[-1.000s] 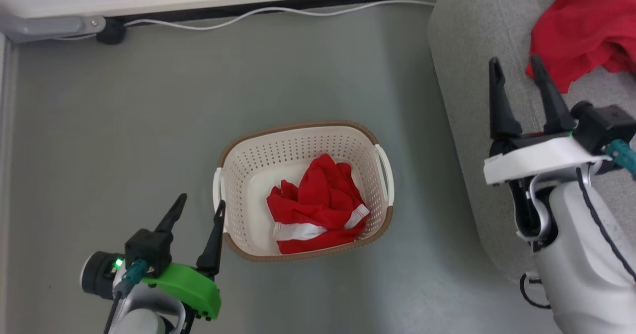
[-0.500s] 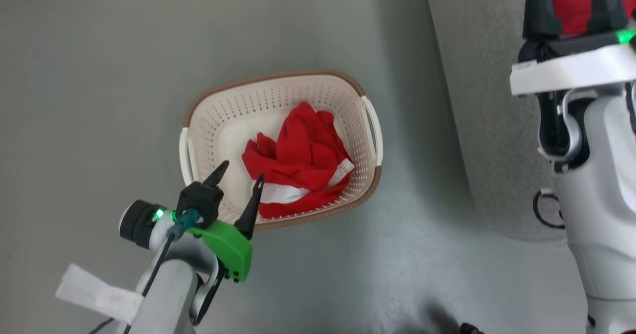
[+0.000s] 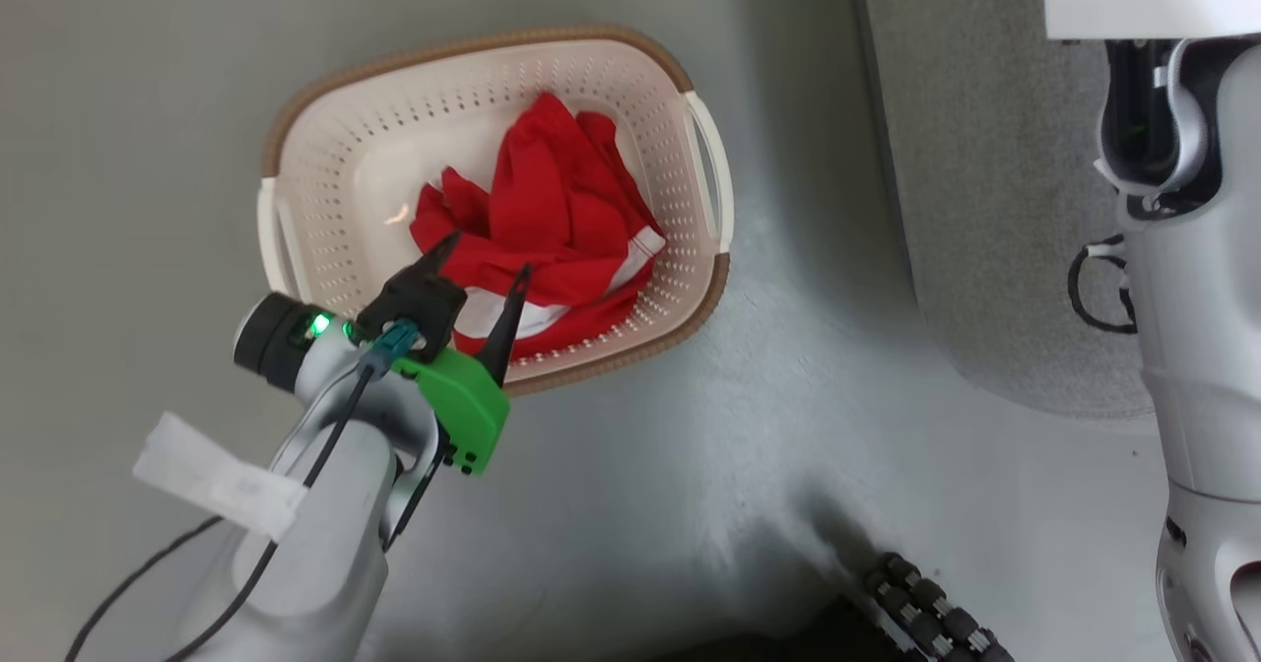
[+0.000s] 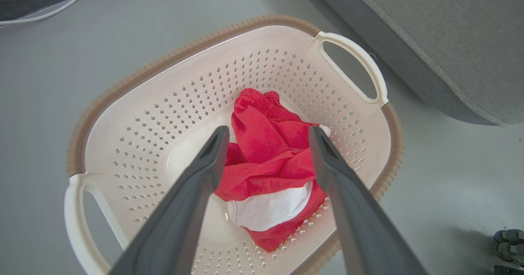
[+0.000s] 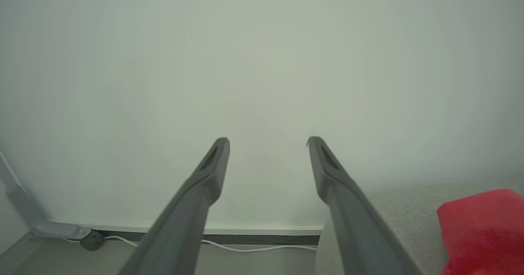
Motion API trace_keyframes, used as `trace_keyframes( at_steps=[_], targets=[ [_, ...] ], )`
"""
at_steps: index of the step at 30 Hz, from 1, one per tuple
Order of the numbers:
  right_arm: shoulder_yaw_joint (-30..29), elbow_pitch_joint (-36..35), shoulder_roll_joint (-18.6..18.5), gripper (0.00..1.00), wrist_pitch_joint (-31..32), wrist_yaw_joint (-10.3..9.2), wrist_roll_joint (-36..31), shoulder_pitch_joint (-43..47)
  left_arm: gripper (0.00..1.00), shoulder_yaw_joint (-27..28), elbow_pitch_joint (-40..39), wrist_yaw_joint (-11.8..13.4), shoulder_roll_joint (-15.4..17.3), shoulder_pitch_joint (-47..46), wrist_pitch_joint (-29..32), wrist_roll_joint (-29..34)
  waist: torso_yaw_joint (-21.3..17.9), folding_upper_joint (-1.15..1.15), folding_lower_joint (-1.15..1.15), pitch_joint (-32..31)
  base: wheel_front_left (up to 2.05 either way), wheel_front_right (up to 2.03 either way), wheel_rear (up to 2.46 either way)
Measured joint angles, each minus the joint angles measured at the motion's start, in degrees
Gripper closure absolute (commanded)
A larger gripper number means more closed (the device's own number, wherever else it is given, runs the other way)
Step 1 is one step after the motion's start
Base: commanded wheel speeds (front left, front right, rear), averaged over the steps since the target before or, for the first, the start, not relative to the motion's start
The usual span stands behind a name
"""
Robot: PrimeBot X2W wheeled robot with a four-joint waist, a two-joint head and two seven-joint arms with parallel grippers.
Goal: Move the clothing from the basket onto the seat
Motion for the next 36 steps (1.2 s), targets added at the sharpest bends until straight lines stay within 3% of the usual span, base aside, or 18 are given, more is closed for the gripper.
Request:
trace_keyframes(
  at_steps=[13,36],
  targets=[
    [1.01,1.67,2.11,0.0,-0.41,0.24,-0.19,-4.83,0.0,-3.2,4.05,-0.75,1.63,-6.55,0.29,1.18,-3.03,0.0,0.0,8.99,0.0,0.0,0.0],
    [3.66,4.69,4.37,0.0,-1.11,1.35,-0.15,-9.12,0.0,-6.88,11.83,-1.01,5.04,-10.69,5.24,0.89,-9.06,0.0,0.0,13.05,0.0,0.0,0.0]
  ],
)
